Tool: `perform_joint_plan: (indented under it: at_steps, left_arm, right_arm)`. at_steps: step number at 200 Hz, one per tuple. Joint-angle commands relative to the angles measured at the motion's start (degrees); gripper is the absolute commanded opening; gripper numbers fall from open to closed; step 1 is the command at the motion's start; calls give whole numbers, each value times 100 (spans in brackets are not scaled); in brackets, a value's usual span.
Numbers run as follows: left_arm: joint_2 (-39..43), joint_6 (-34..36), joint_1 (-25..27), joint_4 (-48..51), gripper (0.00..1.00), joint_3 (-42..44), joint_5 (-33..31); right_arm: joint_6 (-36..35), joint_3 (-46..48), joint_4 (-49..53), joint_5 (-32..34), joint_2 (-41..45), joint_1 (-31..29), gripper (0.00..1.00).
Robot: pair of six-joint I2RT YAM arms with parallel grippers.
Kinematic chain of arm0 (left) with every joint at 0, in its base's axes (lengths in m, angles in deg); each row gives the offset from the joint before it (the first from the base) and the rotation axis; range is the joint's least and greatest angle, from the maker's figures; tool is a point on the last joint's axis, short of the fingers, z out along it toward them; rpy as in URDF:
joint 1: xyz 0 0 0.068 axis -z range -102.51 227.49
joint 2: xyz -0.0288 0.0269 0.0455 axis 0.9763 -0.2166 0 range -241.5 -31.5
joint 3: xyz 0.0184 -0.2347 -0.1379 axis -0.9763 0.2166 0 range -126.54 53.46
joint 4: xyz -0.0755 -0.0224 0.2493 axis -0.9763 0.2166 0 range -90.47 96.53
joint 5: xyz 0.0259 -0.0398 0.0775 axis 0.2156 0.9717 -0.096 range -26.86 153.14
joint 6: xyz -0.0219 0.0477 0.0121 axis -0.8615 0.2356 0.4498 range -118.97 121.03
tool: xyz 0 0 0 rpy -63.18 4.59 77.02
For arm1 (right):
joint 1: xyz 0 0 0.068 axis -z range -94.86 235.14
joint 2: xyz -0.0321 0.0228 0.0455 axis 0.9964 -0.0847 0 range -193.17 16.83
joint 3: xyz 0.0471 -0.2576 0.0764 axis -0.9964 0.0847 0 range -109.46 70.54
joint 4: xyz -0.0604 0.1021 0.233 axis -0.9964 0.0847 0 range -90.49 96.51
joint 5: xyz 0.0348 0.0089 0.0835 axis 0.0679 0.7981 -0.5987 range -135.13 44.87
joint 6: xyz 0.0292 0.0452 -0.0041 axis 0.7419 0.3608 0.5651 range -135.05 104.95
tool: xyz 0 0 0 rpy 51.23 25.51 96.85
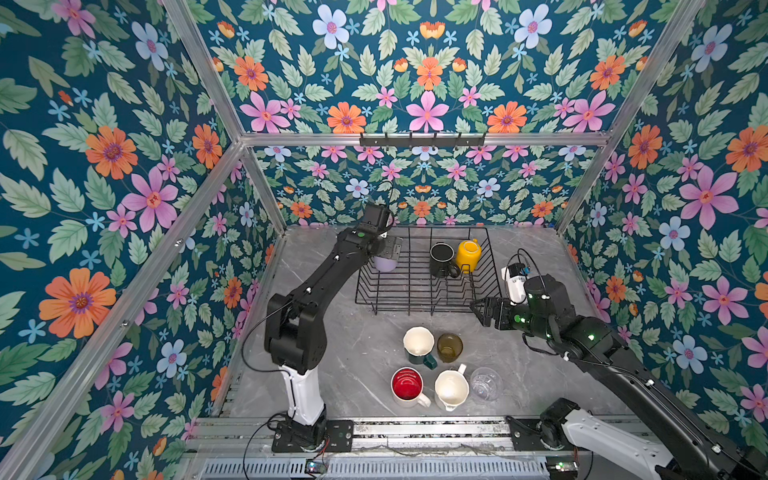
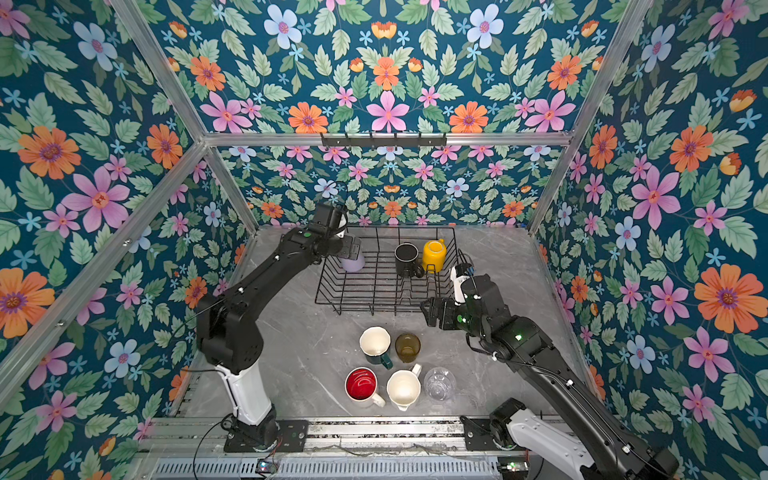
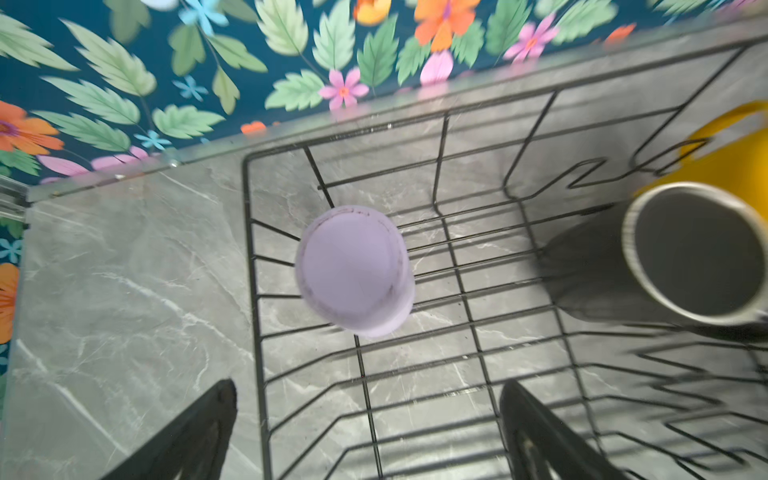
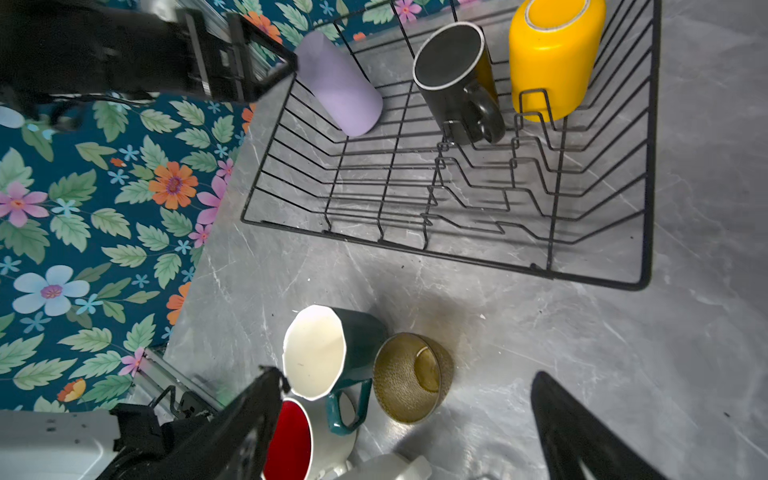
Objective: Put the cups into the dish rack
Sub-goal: 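Lower the lavender cup upright into the rack's far corner, open left gripper, then lower the right gripper onto the clear glass and grip it while the left arm rises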
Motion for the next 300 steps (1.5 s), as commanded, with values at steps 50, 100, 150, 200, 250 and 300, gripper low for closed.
perform_joint_plan:
  at_steps: [50,100,150,200,250,300]
  left_arm:
    - [2766,-917,-55,-2957,100,3196,849]
    - [4106,-1407,-86,-3751,100,4491,888]
    - [4700,-1619,-87,-3837,100,4932,820]
    - [5019,-1712,-87,-3881,100,5038,881]
    - [5060,-1733,-91,-3840,100,5042,917]
    - [5078,-1759,-83,-3831,100,5041,918]
  right_arm:
    - [631,257,1765,135,358,-267,72]
    - [1491,857,2204,417,632,-982,58]
    - [2245,1431,2111,545,764,-1642,49]
    - [2565,1689,2022,798,471,-1977,40]
    - [2631,1993,1723,889,330,-1984,33]
    - [2667,2074,1727,1207,251,-1986,25]
